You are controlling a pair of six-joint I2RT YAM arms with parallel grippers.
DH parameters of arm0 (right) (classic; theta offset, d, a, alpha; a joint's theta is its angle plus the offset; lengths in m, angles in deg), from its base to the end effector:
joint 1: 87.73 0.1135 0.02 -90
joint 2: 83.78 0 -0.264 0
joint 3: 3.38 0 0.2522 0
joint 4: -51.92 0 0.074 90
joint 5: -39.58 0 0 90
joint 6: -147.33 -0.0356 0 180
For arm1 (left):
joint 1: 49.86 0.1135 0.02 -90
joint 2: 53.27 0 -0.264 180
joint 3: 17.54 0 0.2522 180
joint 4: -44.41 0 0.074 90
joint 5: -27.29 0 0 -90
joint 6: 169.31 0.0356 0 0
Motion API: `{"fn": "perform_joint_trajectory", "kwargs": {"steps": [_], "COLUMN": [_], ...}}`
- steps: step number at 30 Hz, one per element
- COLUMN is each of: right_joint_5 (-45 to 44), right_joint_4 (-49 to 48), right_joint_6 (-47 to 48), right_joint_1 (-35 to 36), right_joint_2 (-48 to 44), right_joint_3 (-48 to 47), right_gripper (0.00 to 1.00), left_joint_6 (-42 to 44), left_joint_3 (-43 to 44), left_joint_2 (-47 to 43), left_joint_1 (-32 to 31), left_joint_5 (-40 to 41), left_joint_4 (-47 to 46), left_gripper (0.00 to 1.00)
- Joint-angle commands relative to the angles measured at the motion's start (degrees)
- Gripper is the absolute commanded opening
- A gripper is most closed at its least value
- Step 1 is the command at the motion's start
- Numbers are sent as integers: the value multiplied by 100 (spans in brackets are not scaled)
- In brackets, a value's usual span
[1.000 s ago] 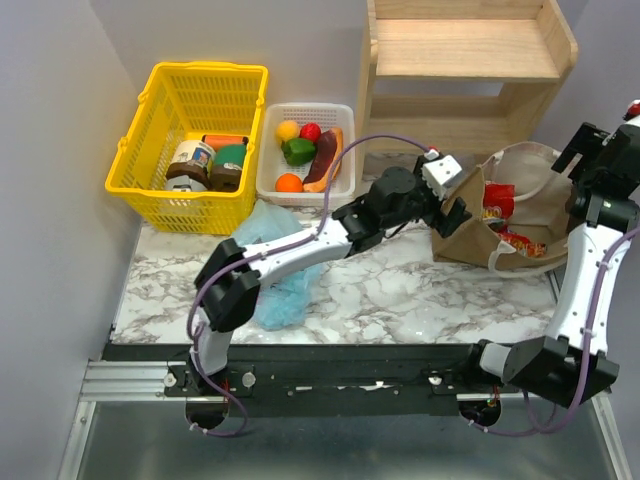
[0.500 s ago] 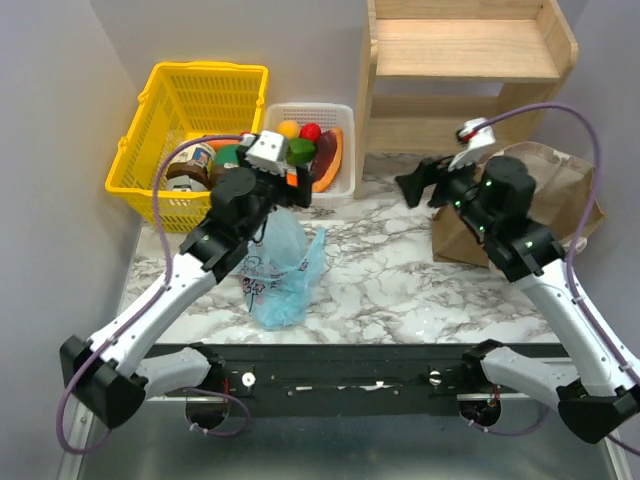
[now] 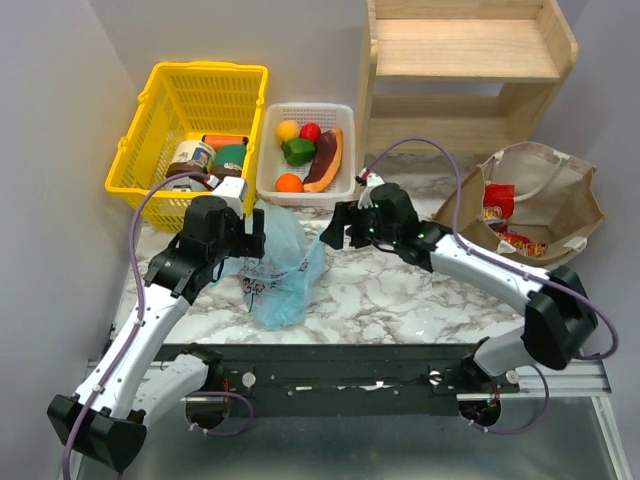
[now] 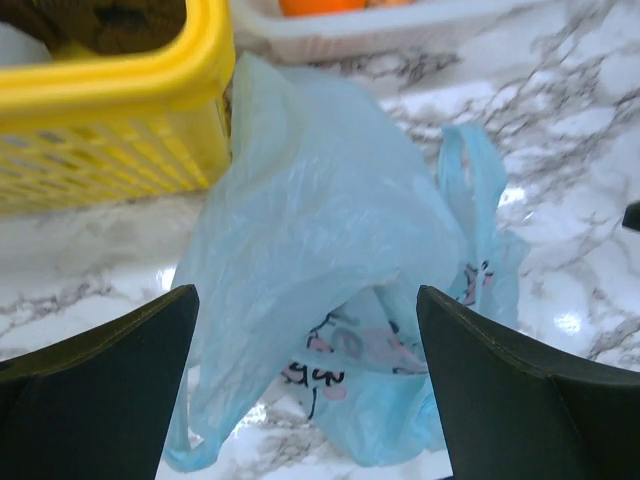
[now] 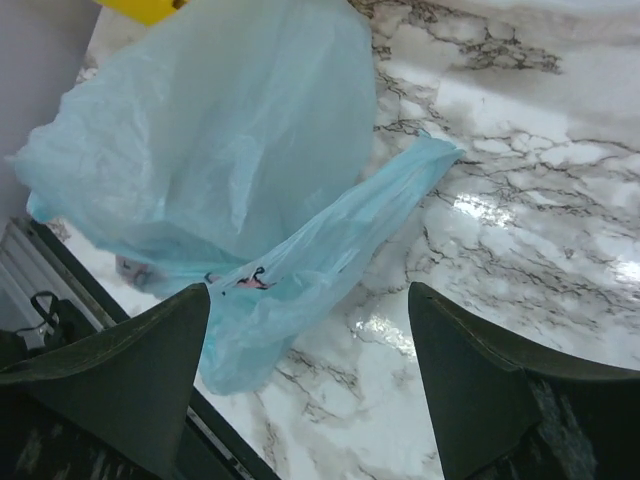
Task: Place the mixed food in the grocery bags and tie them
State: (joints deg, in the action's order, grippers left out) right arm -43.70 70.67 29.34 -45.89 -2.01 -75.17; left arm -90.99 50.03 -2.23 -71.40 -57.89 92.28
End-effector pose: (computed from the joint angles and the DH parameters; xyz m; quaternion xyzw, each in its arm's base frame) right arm 0.2405 0.2209 0.2785 -0.1332 0.8491 0.3325 0.3883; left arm 0.1772 -0.0667 0.3336 0.0543 0.8696 -0.1048 0.4795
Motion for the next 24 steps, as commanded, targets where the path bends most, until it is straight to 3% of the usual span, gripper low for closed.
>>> {"fn": "perform_joint_trajectory", "kwargs": {"steps": [1, 10, 15, 16, 17, 19, 20, 23, 24], "right_joint_5": [-162, -277, -5, 31, 83, 180, 172, -65, -388], "right_joint_4": [-447, -789, -1052, -1158, -1263, -1422, -1414, -1352, -1187], "right_joint_6": [-699, -1376, -1455, -1438, -1377, -1245, -1131, -737, -604], "right_joint_1": [17, 8, 17, 17, 17, 17, 17, 17, 17], "right_joint_2": [838, 2061, 2395, 2413, 2430, 2448, 2413, 1905, 1651], "right_joint_3": [-447, -790, -834, -790, -746, -728, -728, -649, -623], "right_gripper": [87, 85, 77, 72, 59, 47, 30, 1, 1], "left_joint_6": [16, 219, 254, 245, 254, 228, 210, 166, 131], "left_joint_3": [-133, -396, -572, -599, -660, -739, -757, -600, -538], "left_joint_2": [124, 432, 415, 415, 406, 362, 345, 266, 196], "left_joint_1": [124, 185, 212, 212, 212, 238, 255, 343, 378], "left_joint_5": [-139, -218, -368, -402, -420, -438, -438, -289, -132], "left_joint_4": [483, 114, -193, -229, -273, -440, -484, -467, -423], "left_gripper": [99, 97, 82, 77, 66, 50, 34, 17, 16]}}
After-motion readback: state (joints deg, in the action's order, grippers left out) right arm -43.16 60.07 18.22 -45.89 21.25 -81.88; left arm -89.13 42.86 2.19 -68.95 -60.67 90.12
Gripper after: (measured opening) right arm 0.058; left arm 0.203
